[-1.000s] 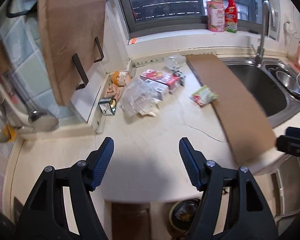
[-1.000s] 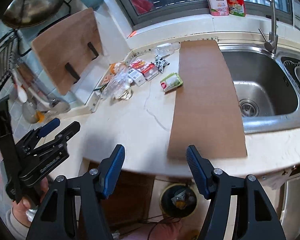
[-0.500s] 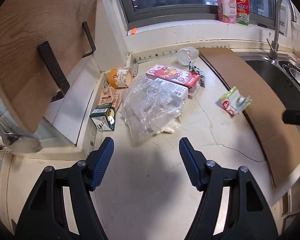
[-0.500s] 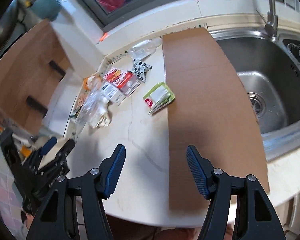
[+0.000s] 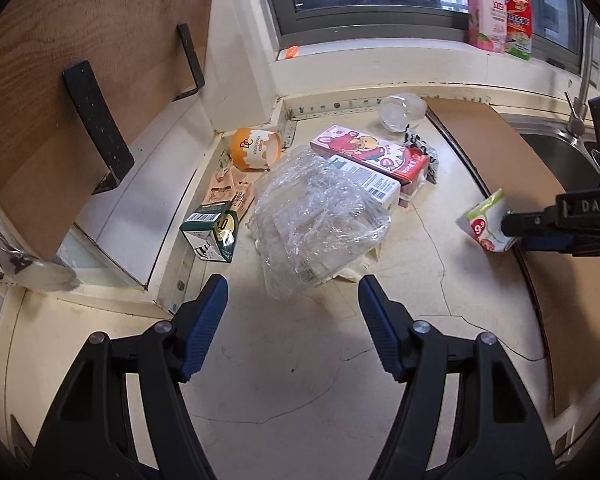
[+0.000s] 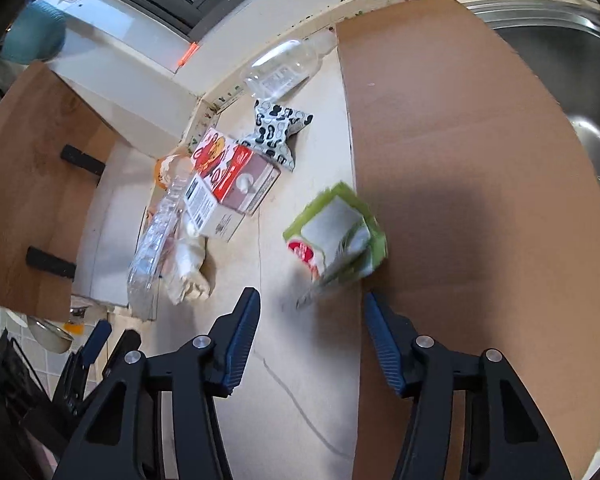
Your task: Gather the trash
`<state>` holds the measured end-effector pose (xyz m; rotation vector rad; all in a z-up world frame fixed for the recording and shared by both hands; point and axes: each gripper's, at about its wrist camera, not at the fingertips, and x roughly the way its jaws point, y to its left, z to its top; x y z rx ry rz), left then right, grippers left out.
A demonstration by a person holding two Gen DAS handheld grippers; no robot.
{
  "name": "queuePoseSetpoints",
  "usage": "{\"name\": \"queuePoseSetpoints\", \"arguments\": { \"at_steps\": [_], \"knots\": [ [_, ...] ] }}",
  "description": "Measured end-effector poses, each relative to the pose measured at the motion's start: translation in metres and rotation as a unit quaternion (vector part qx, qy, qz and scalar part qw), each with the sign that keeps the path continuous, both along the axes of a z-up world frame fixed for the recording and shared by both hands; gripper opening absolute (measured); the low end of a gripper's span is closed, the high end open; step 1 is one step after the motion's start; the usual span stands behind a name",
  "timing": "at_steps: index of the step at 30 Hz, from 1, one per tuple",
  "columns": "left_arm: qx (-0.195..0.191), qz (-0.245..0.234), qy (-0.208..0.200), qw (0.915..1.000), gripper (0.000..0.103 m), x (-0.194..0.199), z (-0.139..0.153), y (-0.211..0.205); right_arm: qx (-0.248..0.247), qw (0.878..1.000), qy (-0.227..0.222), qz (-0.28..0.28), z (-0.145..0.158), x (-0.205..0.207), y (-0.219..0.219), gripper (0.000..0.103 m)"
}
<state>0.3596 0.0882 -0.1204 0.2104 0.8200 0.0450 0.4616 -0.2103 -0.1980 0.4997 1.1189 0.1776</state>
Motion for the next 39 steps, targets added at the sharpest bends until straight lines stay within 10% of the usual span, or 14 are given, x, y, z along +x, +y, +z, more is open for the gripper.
{"name": "queuePoseSetpoints", "arguments": {
  "at_steps": [5, 13, 31, 39],
  "knots": [
    [0.011, -0.002, -0.004, 0.9999, 0.065, 0.002, -0.003, -0.002, -0.001, 1.000, -0.005, -0.010, -0.004, 0.022, -0.002, 0.049],
    [0.029, -0.024, -0.016, 0.9992, 0.065, 0.010, -0.008, -0.011, -0.015, 1.000, 0.017, -0.021, -0.022, 0.033, 0.001, 0.008],
    [0.137, -0.010, -0.064, 0.9884, 0.066, 0.024, -0.017, -0.030, -0.010, 1.000, 0.000, 0.010, -0.018, 0.031, 0.005, 0.006],
    [0.210, -0.011, -0.099, 0.9726, 0.084, 0.019, -0.028, -0.038, 0.000, 1.000, -0.001, 0.018, -0.019, 0.029, 0.003, 0.006]
  ]
}}
